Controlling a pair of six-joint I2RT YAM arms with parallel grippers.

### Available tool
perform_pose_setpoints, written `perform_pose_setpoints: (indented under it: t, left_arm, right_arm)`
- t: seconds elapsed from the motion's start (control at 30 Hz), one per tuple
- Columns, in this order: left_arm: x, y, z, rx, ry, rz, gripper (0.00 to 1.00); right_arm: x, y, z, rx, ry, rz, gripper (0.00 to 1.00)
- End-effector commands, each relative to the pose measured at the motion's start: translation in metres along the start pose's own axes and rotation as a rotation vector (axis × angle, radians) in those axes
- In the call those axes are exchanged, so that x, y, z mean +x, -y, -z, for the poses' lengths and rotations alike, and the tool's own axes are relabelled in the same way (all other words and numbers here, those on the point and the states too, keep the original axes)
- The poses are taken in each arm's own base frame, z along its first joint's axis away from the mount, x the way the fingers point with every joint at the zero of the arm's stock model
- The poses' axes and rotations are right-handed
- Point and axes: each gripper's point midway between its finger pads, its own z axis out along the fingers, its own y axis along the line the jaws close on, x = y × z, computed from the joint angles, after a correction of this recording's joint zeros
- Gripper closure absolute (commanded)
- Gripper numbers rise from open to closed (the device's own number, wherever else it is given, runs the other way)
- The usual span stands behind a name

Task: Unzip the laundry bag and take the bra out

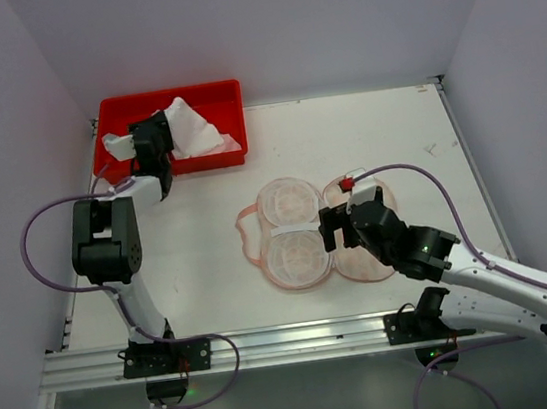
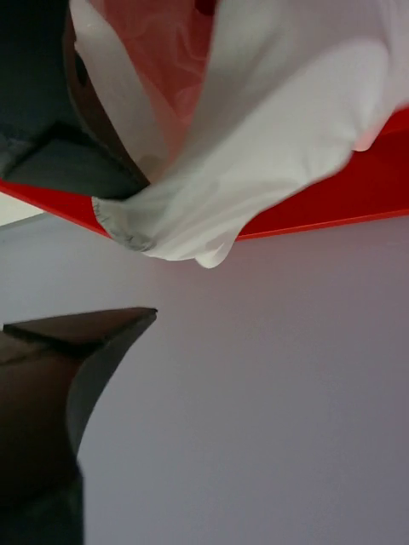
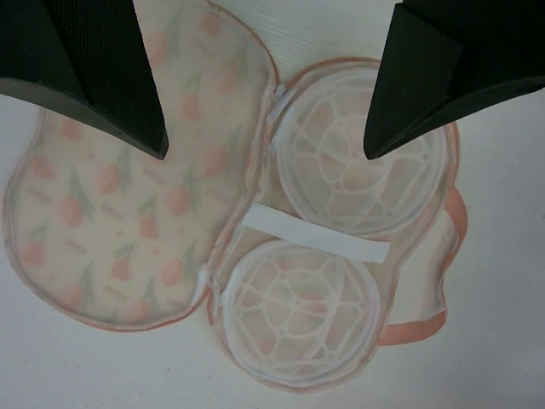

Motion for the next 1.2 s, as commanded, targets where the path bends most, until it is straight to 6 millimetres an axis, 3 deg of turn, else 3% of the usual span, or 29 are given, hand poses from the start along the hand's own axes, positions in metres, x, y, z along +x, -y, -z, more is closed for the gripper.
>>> perform_pose_setpoints:
  t: [0.0,0.03,0.13,0.2,0.23,0.27,0.3,0.37,0.43,0.47,0.53,0.6,0.8,0.9,0.93,1.0,1.07,1.1,1.13,1.17]
  left_arm:
    - [-0.029,0.017,-0.012,0.042,0.104,-0.100,0.41]
    - [-0.029,0.020,-0.015,0.035,0.092,-0.129,0.28]
    - [-0.036,0.014,-0.012,-0.006,0.077,-0.178,0.08]
    - [-0.043,0.006,-0.007,-0.029,0.067,-0.193,0.01]
    - [-0.044,0.011,-0.001,-0.027,0.044,-0.205,0.00]
    - [-0.042,-0.001,0.004,-0.071,0.021,-0.228,0.00]
    - [-0.057,-0.002,0.004,-0.081,0.034,-0.275,0.00]
    - [-0.060,0.005,0.010,-0.086,0.013,-0.368,0.00]
    - [-0.058,0.011,0.006,-0.079,-0.029,-0.535,0.00]
    - [-0.059,0.008,0.001,-0.091,-0.054,-0.584,0.00]
    - [-0.047,-0.003,-0.010,-0.105,-0.147,-0.668,0.00]
    - [-0.043,-0.018,-0.013,-0.137,-0.208,-0.680,0.00]
    - [-0.011,-0.002,0.003,-0.016,-0.385,-0.712,0.00]
    - [0.003,0.022,0.028,0.032,-0.470,-0.772,0.00]
    - [0.005,0.017,0.041,-0.007,-0.519,-0.790,0.00]
    - [0.010,0.028,0.067,0.018,-0.554,-0.847,0.00]
    - [0.013,0.021,0.093,-0.001,-0.621,-0.875,0.00]
    - [0.010,0.031,0.110,0.029,-0.629,-0.899,0.00]
    - [0.013,0.010,0.126,0.002,-0.695,-0.900,0.00]
    - [0.012,0.006,0.137,0.006,-0.708,-0.910,0.00]
  right_arm:
    - [-0.013,-0.002,-0.003,-0.011,0.030,-0.052,0.01]
    - [-0.014,-0.001,-0.005,-0.003,0.026,-0.081,0.01]
    - [-0.013,0.010,-0.010,0.032,-0.007,-0.159,0.01]
    - [-0.012,0.024,-0.016,0.054,-0.055,-0.229,0.01]
    - [-0.011,0.028,-0.019,0.066,-0.074,-0.270,0.01]
    - [-0.007,0.034,-0.023,0.091,-0.107,-0.291,0.01]
    - [-0.006,0.046,-0.027,0.124,-0.123,-0.330,0.01]
    - [0.000,0.066,-0.036,0.186,-0.167,-0.406,0.01]
    - [0.005,0.069,-0.042,0.166,-0.216,-0.480,0.01]
    - [0.010,0.082,-0.046,0.198,-0.233,-0.524,0.01]
    - [0.015,0.092,-0.049,0.221,-0.250,-0.576,0.01]
    - [0.025,0.115,-0.053,0.300,-0.265,-0.630,0.01]
    - [0.049,0.165,-0.059,0.436,-0.319,-0.804,0.01]
    - [0.063,0.179,-0.067,0.483,-0.369,-0.829,0.01]
    - [0.071,0.181,-0.071,0.493,-0.399,-0.835,0.01]
    - [0.076,0.182,-0.076,0.492,-0.415,-0.847,0.01]
    - [0.087,0.181,-0.081,0.492,-0.452,-0.855,0.01]
    - [0.090,0.177,-0.084,0.470,-0.469,-0.863,0.02]
    - [0.094,0.175,-0.087,0.459,-0.487,-0.867,0.02]
    - [0.095,0.174,-0.088,0.455,-0.493,-0.865,0.02]
